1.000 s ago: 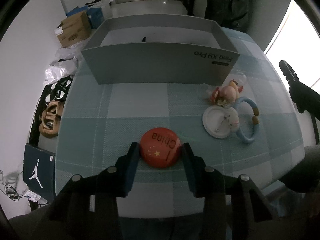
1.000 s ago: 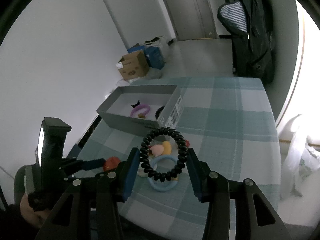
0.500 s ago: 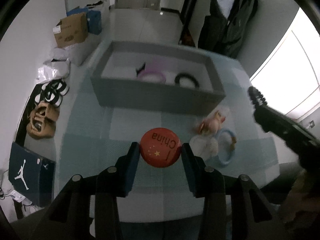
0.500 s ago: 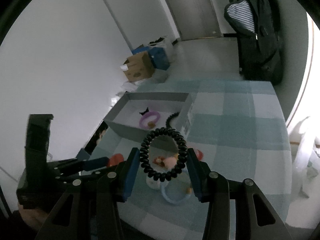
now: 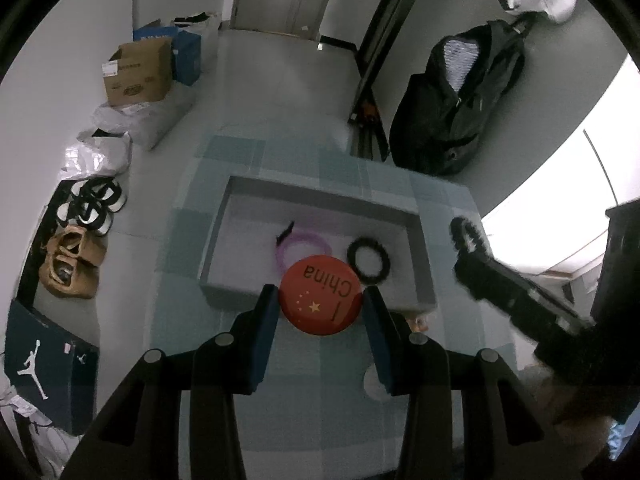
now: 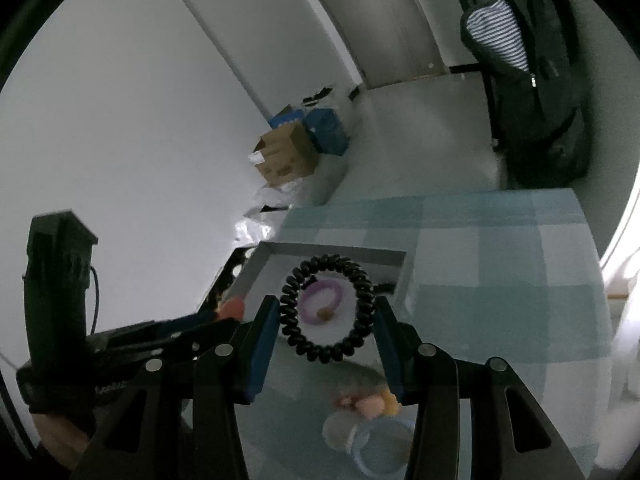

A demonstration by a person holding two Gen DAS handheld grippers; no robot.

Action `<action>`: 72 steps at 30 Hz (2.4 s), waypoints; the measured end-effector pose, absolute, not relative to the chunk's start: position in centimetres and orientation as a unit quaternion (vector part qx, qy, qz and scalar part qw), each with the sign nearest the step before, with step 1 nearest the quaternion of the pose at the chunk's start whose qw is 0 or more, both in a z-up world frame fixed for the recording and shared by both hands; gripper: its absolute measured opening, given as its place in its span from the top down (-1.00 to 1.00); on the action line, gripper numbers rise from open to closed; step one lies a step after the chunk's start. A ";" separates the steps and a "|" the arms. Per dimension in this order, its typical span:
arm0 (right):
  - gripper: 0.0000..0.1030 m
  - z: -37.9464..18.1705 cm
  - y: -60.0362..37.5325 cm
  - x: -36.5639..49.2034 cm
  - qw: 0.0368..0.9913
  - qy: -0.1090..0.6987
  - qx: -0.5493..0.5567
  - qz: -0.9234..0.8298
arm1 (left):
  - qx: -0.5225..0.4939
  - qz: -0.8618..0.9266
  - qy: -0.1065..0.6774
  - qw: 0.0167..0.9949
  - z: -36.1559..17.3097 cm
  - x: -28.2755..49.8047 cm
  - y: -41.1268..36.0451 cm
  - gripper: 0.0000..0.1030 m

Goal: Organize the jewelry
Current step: 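Place the red disc into the grey box with the left tool while the right tool releases the bracelet there, then move the right tool back to the doll figure on the table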

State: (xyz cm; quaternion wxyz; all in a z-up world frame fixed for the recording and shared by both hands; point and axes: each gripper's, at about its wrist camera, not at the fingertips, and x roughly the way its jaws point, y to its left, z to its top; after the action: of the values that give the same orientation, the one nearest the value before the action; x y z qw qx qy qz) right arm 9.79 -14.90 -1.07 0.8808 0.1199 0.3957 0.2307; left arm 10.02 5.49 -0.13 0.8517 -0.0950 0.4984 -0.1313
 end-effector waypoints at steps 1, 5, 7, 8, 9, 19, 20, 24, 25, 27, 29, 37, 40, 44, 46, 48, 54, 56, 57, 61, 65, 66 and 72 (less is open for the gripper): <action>0.11 -1.1 -14.7 10.1 0.880 0.397 0.121 0.232 | -0.099 -0.133 0.500 0.850 0.0 10.4 5.5 0.28; 0.11 -1.3 -14.4 11.5 0.879 0.397 0.127 0.230 | -0.093 -0.136 0.501 0.849 0.4 12.1 5.5 0.28; 0.11 -1.4 -14.3 12.1 0.878 0.399 0.132 0.228 | -0.089 -0.137 0.504 0.848 0.2 12.9 5.6 0.28; 0.11 -1.6 -14.3 12.5 0.877 0.401 0.135 0.228 | -0.088 -0.137 0.506 0.847 -0.1 13.3 5.7 0.28; 0.11 -1.7 -14.2 12.9 0.875 0.404 0.138 0.227 | -0.090 -0.139 0.508 0.845 -0.3 13.6 5.7 0.28; 0.11 -3.9 -13.8 15.4 0.858 0.439 0.144 0.223 | -0.109 -0.157 0.522 0.831 -2.1 14.7 5.2 0.28; 0.11 -3.9 -13.8 15.5 0.858 0.440 0.144 0.223 | -0.105 -0.158 0.522 0.832 -2.2 14.6 5.0 0.28; 0.08 -3.8 -13.7 15.7 0.857 0.439 0.148 0.225 | -0.105 -0.163 0.522 0.831 -2.5 15.0 4.6 0.28; 0.08 -3.8 -13.5 15.7 0.857 0.440 0.145 0.227 | -0.105 -0.161 0.522 0.831 -2.6 15.1 4.6 0.28; 0.07 -3.9 -13.4 15.7 0.856 0.444 0.141 0.226 | -0.100 -0.151 0.522 0.834 -2.9 15.2 4.7 0.28; 0.07 -4.2 -13.3 15.8 0.852 0.451 0.141 0.226 | -0.101 -0.146 0.519 0.836 -3.0 15.2 4.8 0.28; 0.06 -4.5 -13.1 15.7 0.853 0.453 0.138 0.219 | -0.113 -0.148 0.509 0.841 -3.1 15.3 5.0 0.28; 0.01 -4.7 -13.1 15.7 0.851 0.455 0.140 0.221 | -0.129 -0.144 0.515 0.835 -3.5 15.5 5.4 0.27; -0.08 -4.6 -13.6 15.7 0.851 0.454 0.148 0.221 | -0.150 -0.153 0.522 0.826 -3.6 15.8 5.9 0.20; -0.22 -4.4 -13.9 15.6 0.849 0.450 0.155 0.229 | -0.153 -0.158 0.519 0.826 -3.5 15.7 5.8 0.11; -0.28 -4.2 -14.1 15.4 0.849 0.447 0.160 0.231 | -0.156 -0.159 0.511 0.830 -3.3 15.5 5.9 -0.24; -0.30 -3.4 -14.8 14.7 0.858 0.433 0.160 0.226 | -0.178 -0.163 0.499 0.832 -2.4 15.1 6.5 -0.30; -0.37 -2.8 -15.4 14.4 0.863 0.423 0.163 0.223 | -0.180 -0.161 0.493 0.836 -2.1 14.8 6.7 -0.30; -0.40 -2.5 -15.8 14.2 0.866 0.416 0.167 0.220 | -0.178 -0.160 0.490 0.838 -1.9 14.6 6.7 -0.30; -0.48 -1.9 -17.0 13.7 0.869 0.408 0.179 0.214 | -0.162 -0.154 0.480 0.848 -1.2 13.7 6.6 -0.30; -0.54 -1.3 -17.6 12.8 0.874 0.400 0.174 0.214 | -0.132 -0.143 0.459 0.867 0.1 12.3 6.2 -0.31; -0.60 -1.2 -17.7 12.6 0.875 0.398 0.174 0.215 | -0.123 -0.138 0.453 0.872 0.3 11.8 6.1 -0.31; -0.72 -0.4 -19.4 10.8 0.879 0.379 0.188 0.218 | -0.092 -0.126 0.436 0.887 0.4 9.3 5.2 -0.32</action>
State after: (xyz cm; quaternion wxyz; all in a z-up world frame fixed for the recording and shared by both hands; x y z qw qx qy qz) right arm 10.85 -19.38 -0.37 0.8794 0.1880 0.3793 0.2179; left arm 9.28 5.22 0.45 0.8866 -0.0915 0.4357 -0.1259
